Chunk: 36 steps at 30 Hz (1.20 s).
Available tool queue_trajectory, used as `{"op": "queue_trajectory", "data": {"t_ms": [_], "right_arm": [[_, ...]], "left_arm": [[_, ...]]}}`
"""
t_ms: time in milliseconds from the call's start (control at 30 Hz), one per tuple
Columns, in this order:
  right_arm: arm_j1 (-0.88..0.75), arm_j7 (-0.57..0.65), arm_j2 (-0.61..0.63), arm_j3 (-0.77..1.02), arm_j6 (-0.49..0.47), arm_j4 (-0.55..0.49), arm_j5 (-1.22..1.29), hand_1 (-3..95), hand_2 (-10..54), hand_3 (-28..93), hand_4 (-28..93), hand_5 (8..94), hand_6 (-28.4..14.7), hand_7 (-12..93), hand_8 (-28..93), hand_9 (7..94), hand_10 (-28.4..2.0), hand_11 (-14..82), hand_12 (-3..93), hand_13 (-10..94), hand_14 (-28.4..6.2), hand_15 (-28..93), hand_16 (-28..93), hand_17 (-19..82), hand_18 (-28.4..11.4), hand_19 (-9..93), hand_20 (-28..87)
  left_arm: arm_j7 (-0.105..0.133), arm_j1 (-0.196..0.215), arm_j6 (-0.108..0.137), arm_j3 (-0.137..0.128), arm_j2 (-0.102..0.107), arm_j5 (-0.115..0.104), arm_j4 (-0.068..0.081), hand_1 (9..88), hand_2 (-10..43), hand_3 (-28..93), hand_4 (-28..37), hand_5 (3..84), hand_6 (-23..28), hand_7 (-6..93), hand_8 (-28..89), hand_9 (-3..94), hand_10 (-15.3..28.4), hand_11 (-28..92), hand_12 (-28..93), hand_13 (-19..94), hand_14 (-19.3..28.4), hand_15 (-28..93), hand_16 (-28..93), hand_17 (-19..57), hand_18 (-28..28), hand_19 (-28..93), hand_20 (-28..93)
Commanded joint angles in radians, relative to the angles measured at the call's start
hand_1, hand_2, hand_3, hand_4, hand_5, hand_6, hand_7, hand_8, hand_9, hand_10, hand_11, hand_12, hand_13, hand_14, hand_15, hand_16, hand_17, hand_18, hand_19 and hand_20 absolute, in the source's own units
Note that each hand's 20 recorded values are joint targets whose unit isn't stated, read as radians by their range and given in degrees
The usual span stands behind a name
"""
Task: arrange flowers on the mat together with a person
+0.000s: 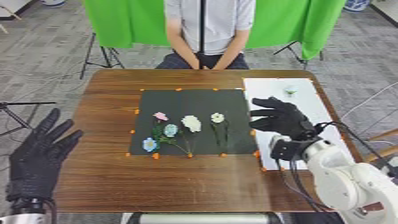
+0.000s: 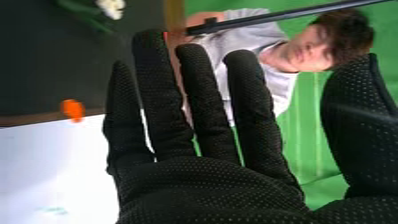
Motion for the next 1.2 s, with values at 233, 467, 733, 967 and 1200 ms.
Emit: {"op": "queue_trajectory", "data": {"t_ms": [233,467,733,967,1200], "right_arm": [[0.016,-0.052,-0.006,-0.007,-0.026,0.001,0.012,24.9,1.2,73,-26,53.8,1.1,14,-13,55.4,-17.6,13.5,13.8,48,-19.8,42,11,11,-26.6,54,10],[0.019,-0.035,-0.016,0.008,-0.071,0.013,0.013,24.9,1.2,73,-26,53.4,1.2,14,-13,55.0,-17.3,13.2,13.8,47,-20.1,41,12,11,-26.8,53,11],[0.022,-0.028,-0.024,0.008,-0.073,0.012,0.015,25.2,1.2,74,-26,53.4,1.4,14,-13,54.8,-16.9,13.2,13.7,47,-20.4,41,12,11,-26.9,53,12],[0.023,-0.015,-0.032,0.010,-0.075,0.011,0.026,25.4,1.1,74,-26,53.7,1.5,14,-13,55.2,-16.9,13.3,13.8,47,-20.3,41,12,11,-27.1,53,12],[0.025,-0.011,-0.039,0.014,-0.085,0.012,0.032,25.6,1.2,73,-26,54.0,1.6,14,-13,55.3,-16.9,13.3,13.7,47,-20.3,41,12,11,-27.0,53,13]], "left_arm": [[0.090,0.047,0.041,0.016,0.091,-0.070,0.011,18.3,6.8,74,-28.3,29.9,3.7,9.5,-8,27.2,13.6,15,13,18,20.5,39,-2,-10.3,18.7,35,15],[0.075,0.048,0.042,0.013,0.073,-0.059,0.003,17.4,7.0,74,-28.3,30.0,3.6,9.6,-8,27.7,13.8,15,13,18,20.5,40,-2,-10.1,18.7,35,16],[0.067,0.059,0.045,-0.001,0.064,-0.054,-0.008,17.5,7.0,74,-28.3,30.0,3.7,9.5,-8,28.1,14.1,16,13,18,20.7,40,-3,-10.1,18.8,35,16],[0.089,0.070,0.053,-0.002,0.081,-0.072,-0.011,17.6,7.0,74,-28.3,29.9,3.8,9.6,-8,28.1,14.0,16,13,19,20.7,41,-3,-10.0,18.7,36,16],[0.067,0.056,0.051,-0.004,0.069,-0.061,-0.011,17.7,7.1,74,-28.3,29.9,3.9,9.6,-8,28.2,14.1,16,13,19,20.7,41,-3,-10.0,18.7,36,16]]}}
